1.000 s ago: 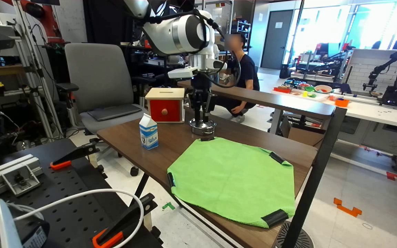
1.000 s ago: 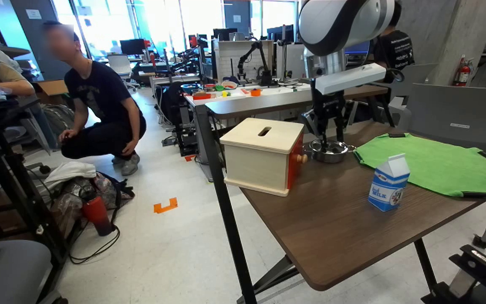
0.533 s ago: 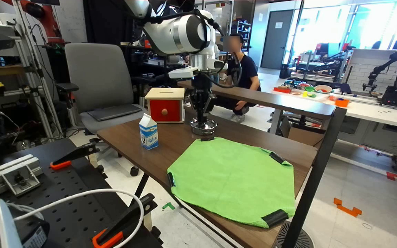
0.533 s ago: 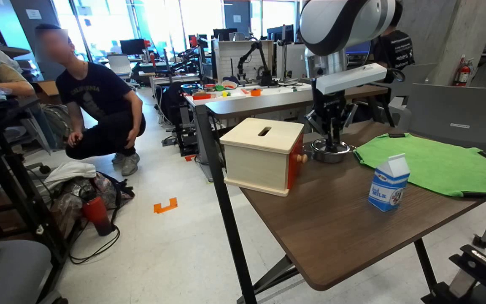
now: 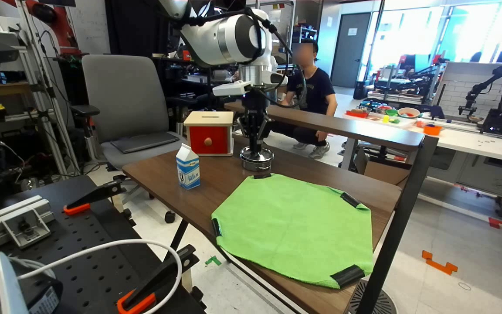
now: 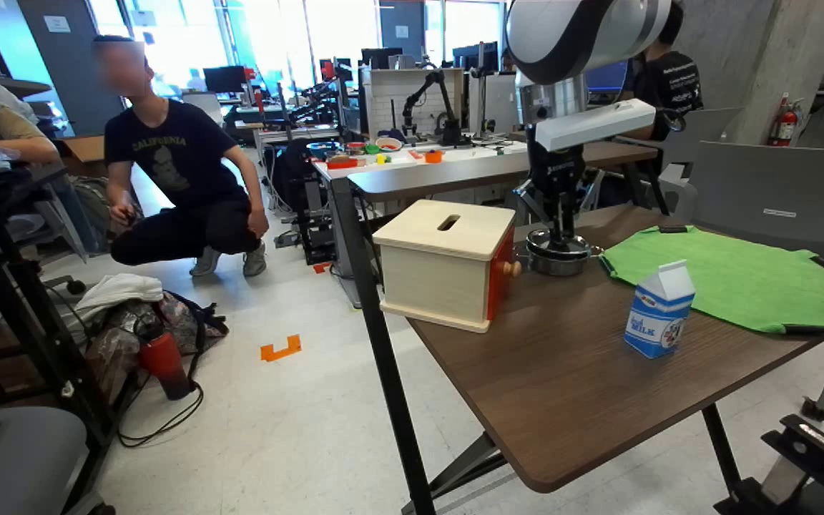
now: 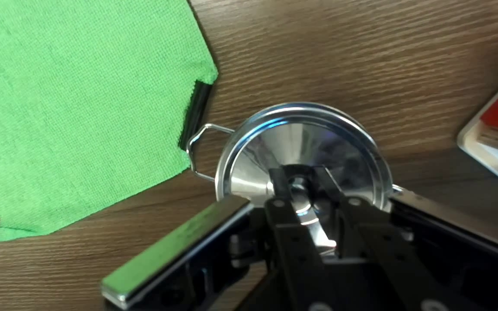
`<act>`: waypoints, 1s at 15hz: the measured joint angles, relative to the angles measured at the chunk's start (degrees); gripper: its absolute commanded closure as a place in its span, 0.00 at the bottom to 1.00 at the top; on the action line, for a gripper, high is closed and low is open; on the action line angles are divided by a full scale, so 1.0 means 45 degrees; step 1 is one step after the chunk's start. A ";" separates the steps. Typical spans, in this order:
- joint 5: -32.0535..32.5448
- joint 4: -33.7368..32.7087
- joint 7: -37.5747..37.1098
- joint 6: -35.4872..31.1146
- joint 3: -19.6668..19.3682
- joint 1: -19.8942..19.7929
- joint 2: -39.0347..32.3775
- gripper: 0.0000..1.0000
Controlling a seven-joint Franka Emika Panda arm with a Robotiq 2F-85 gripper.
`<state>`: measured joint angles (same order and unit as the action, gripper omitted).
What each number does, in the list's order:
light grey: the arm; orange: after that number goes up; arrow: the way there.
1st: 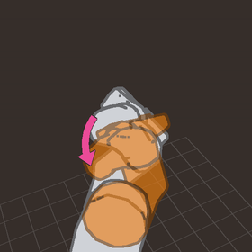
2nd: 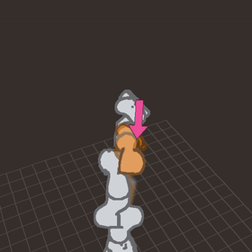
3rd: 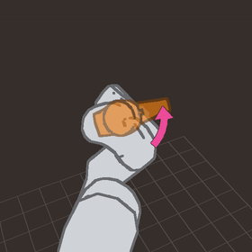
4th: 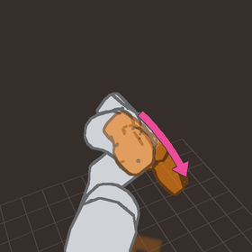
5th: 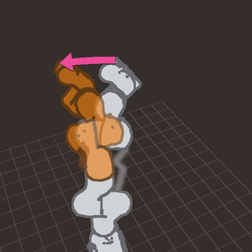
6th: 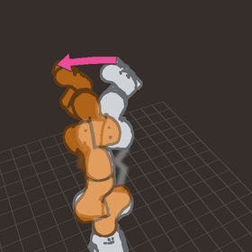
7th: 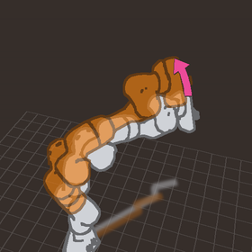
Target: Put the silver lid on the green towel.
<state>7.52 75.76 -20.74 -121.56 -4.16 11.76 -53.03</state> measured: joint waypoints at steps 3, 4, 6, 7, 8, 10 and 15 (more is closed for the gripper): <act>0.0014 0.0442 0.0329 -0.0004 0.0006 -0.0001 0.0505 0.95; 0.0019 0.0675 0.0444 -0.0006 0.0006 -0.0007 0.0717 0.95; 0.0039 0.1267 0.0661 -0.0029 -0.0018 -0.0025 0.1175 0.95; 0.0077 0.1639 0.0738 -0.0140 -0.0045 -0.0042 0.1425 0.95; 0.0117 0.2025 0.0796 -0.0296 -0.0071 -0.0071 0.1651 0.95; 0.0269 0.2898 0.0861 -0.0663 -0.0138 -0.0182 0.2128 0.95; 0.0559 0.5113 0.0946 -0.1478 -0.0539 -0.0705 0.3415 0.95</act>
<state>10.03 98.76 -16.48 -128.21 -6.58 8.58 -37.66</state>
